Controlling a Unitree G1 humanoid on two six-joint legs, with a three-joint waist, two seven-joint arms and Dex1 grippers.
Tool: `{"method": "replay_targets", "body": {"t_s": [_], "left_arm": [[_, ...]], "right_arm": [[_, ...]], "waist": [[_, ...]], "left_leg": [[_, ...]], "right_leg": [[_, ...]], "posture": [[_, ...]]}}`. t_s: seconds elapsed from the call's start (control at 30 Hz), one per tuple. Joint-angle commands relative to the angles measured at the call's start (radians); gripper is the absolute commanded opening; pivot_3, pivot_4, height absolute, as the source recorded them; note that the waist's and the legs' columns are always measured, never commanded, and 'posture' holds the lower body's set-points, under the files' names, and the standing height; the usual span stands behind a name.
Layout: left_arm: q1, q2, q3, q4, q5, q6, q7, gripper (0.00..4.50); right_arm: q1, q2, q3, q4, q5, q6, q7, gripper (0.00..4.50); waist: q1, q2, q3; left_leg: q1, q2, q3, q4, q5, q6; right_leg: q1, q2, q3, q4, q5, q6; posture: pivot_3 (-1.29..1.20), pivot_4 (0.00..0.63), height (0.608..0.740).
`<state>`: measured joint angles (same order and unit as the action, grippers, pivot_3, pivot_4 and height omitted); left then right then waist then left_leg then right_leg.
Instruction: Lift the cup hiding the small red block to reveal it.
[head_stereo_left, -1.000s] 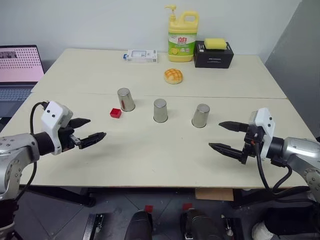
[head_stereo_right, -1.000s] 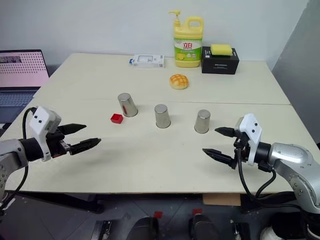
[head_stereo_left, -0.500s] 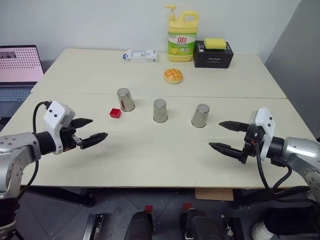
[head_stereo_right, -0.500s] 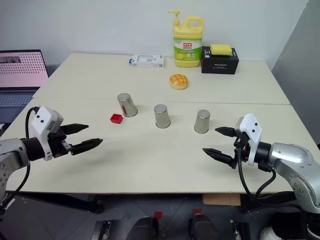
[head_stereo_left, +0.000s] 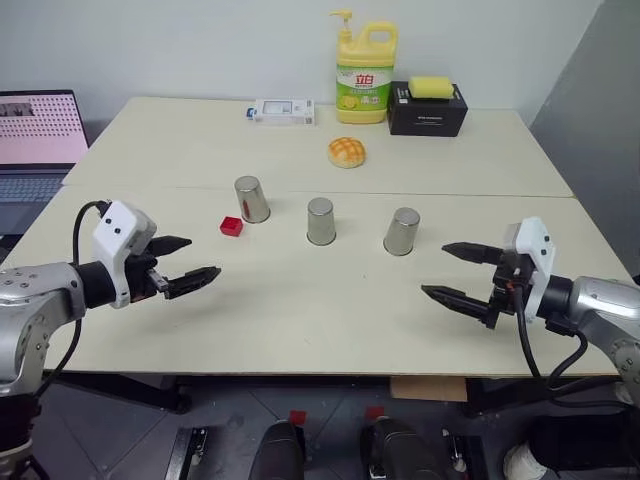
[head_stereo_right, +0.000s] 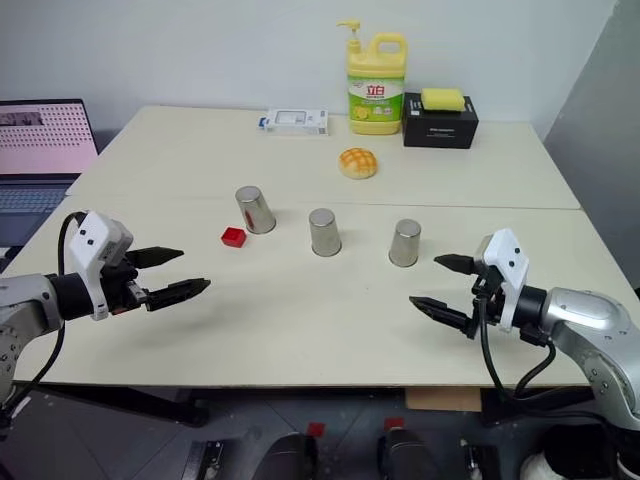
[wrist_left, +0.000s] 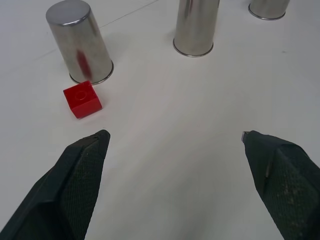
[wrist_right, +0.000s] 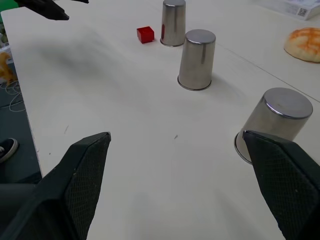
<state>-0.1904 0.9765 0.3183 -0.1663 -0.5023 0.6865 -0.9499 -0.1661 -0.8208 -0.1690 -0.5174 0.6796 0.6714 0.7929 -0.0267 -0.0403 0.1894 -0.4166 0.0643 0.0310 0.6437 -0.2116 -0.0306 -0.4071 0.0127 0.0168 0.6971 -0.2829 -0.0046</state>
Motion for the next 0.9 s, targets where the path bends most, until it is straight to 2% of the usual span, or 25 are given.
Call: {"method": "replay_targets", "body": {"t_s": [0.03,0.9], "left_arm": [[-0.023,0.014,-0.006,-0.029,-0.001,-0.011,-0.004,4.49],[-0.044,0.019,-0.028,-0.011,0.012,-0.016,-0.01,4.49]], "right_arm": [[0.01,-0.012,-0.035,-0.033,0.003,-0.019,0.012,4.5],[0.023,-0.009,-0.034,-0.046,0.002,-0.018,0.011,4.5]], "waist": [[0.0,0.0,0.0],[0.0,0.0,0.0]], "left_leg": [[0.0,0.0,0.0,0.0,0.0,0.0],[0.0,0.0,0.0,0.0,0.0,0.0]], "right_leg": [[0.0,0.0,0.0,0.0,0.0,0.0],[0.0,0.0,0.0,0.0,0.0,0.0]], "posture": [[0.0,0.15,0.74],[0.0,0.15,0.74]]}}
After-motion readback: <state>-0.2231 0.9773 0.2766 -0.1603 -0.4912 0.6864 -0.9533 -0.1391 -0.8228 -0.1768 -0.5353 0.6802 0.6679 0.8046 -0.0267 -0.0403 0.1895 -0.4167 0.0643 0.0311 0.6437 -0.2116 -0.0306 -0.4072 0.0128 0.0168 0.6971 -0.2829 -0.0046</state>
